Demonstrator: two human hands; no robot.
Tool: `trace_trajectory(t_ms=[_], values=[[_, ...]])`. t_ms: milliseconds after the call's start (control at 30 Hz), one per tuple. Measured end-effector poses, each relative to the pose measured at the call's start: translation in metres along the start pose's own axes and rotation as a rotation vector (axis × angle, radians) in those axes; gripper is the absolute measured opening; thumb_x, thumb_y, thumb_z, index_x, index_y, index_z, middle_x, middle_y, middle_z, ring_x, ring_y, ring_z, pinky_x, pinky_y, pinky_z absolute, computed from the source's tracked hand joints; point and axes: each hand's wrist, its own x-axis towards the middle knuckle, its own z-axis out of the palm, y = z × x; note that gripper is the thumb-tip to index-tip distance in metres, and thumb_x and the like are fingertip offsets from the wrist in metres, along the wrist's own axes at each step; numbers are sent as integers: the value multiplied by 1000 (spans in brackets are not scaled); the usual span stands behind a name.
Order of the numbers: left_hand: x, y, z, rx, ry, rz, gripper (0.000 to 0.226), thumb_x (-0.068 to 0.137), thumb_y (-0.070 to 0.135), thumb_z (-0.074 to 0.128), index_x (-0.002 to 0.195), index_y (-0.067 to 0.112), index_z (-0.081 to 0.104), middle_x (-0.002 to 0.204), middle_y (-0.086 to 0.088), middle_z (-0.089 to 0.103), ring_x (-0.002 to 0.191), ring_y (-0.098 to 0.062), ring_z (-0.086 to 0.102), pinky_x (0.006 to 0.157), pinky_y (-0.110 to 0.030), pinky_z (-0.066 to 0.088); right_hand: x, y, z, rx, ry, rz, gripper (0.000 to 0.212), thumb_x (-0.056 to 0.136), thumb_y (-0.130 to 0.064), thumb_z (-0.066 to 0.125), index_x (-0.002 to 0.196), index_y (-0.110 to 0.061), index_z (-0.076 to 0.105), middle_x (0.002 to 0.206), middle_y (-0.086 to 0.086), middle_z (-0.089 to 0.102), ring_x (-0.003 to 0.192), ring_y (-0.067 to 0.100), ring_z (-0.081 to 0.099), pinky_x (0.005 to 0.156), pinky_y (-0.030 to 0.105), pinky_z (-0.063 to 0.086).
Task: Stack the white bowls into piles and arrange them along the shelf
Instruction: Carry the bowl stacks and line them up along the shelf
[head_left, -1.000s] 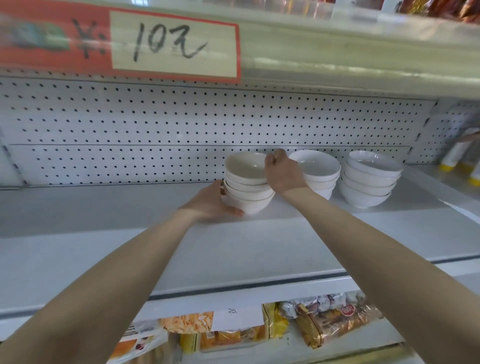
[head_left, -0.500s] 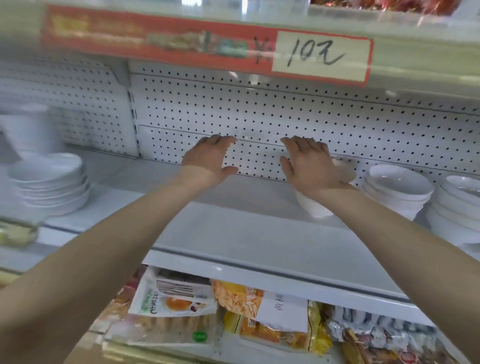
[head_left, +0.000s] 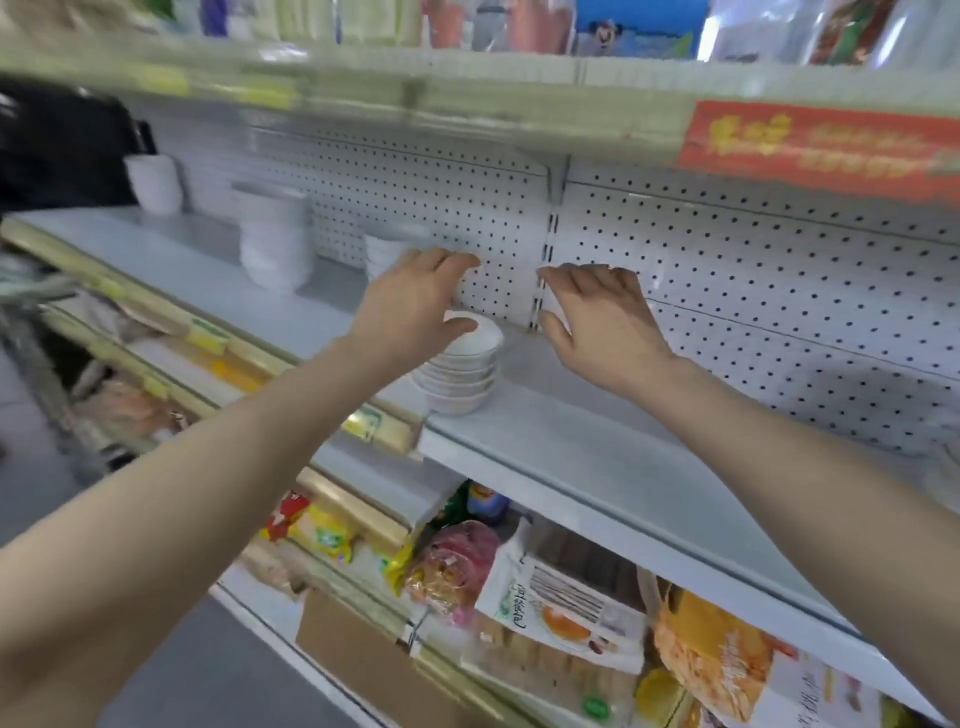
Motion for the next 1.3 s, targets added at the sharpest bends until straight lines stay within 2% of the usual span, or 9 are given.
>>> trace_trajectory(t_ms=[133, 233, 367, 467, 600, 767, 933, 1167, 1300], values=[[-31, -91, -24, 81, 7, -74, 67, 81, 37, 75, 139, 18, 48, 132, -7, 56, 117, -35, 52, 83, -46, 50, 56, -83, 10, 63, 31, -92, 46, 94, -32, 42, 131, -7, 52, 124, 14, 61, 113, 34, 55, 97, 48, 40], [-54, -151, -41, 149, -2, -130, 65, 83, 40, 72, 140, 21, 46, 132, -4, 55, 115, -31, 53, 82, -44, 51, 95, -143, 17, 137, 58, -143, 52, 93, -35, 37, 135, -7, 51, 128, 15, 60, 117, 34, 54, 97, 48, 39], [-80, -219, -58, 162, -41, -221, 67, 85, 40, 71, 142, 20, 42, 135, -5, 53, 121, -31, 50, 90, -44, 49, 141, -213, 29, 179, 49, -224, 60, 91, -41, 27, 138, -10, 48, 131, 12, 59, 120, 32, 51, 97, 45, 37], [-96, -268, -66, 182, -33, -298, 66, 85, 41, 71, 142, 21, 43, 135, -6, 53, 122, -31, 48, 89, -48, 51, 178, -263, 41, 197, 51, -285, 56, 94, -40, 35, 140, -11, 47, 133, 11, 57, 121, 32, 50, 96, 45, 38], [-102, -324, -61, 186, -19, -341, 67, 84, 40, 72, 141, 18, 45, 134, -6, 55, 124, -31, 49, 92, -43, 47, 218, -307, 65, 197, 38, -322, 52, 97, -38, 40, 142, -11, 44, 136, 10, 55, 122, 32, 50, 98, 45, 36], [-82, -395, -31, 196, -18, -308, 68, 83, 43, 71, 141, 19, 45, 133, -5, 55, 121, -29, 50, 94, -40, 45, 269, -329, 103, 188, 47, -279, 49, 97, -37, 42, 138, -11, 46, 132, 9, 56, 118, 32, 51, 97, 45, 35], [-33, -451, -1, 124, -57, -290, 69, 84, 49, 69, 141, 20, 43, 133, -3, 54, 122, -28, 49, 93, -43, 49, 323, -329, 124, 169, 82, -181, 45, 94, -34, 44, 133, -12, 50, 126, 10, 59, 113, 33, 53, 93, 45, 38], [29, -487, 45, -95, -79, -254, 81, 80, 59, 68, 144, 19, 40, 138, -2, 51, 128, -24, 46, 97, -41, 45, 372, -301, 138, 112, 134, 21, 54, 92, -36, 39, 140, -13, 45, 134, 8, 54, 119, 31, 49, 98, 45, 35], [58, -497, 81, -234, -175, -222, 96, 73, 65, 71, 148, 15, 35, 144, -4, 48, 129, -25, 46, 101, -40, 43, 385, -286, 154, 138, 134, 179, 56, 93, -40, 37, 141, -13, 44, 133, 11, 56, 116, 33, 52, 94, 46, 36]])
